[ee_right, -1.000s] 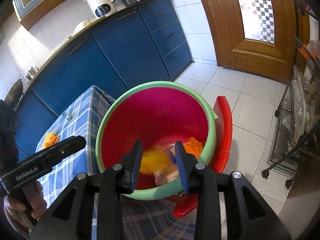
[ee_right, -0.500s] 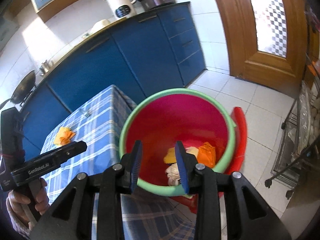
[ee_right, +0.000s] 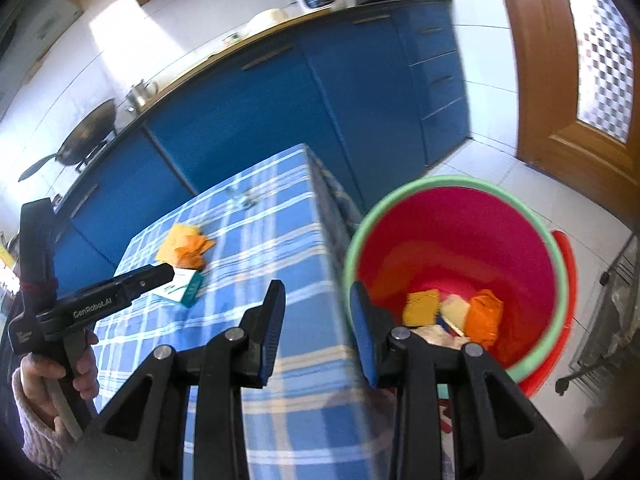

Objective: Collect trash
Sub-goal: 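Move both open tools back over the table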

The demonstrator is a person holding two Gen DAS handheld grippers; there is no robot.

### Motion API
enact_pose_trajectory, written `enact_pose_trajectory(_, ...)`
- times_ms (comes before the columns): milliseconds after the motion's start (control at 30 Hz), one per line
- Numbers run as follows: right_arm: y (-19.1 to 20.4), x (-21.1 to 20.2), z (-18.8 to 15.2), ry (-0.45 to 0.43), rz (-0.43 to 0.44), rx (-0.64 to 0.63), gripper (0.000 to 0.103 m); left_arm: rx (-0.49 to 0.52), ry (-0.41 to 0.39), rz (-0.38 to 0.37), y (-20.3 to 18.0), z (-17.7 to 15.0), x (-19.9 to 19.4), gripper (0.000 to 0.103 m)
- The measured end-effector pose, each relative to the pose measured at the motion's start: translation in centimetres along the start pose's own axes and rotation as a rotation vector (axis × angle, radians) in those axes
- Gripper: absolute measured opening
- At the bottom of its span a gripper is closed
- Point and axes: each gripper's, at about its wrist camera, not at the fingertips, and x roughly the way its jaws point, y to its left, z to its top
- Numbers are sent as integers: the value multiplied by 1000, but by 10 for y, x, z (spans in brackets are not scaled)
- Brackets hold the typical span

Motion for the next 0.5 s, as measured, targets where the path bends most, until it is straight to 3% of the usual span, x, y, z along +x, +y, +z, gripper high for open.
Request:
enact_pose_trajectory(233, 42, 19, 7, 30, 49, -58, 36, -69, -8, 91, 64, 9, -8, 47)
enact_pose_trajectory(500, 81, 49, 8, 79, 66, -98, 36, -142, 9, 139, 116, 20, 5, 47)
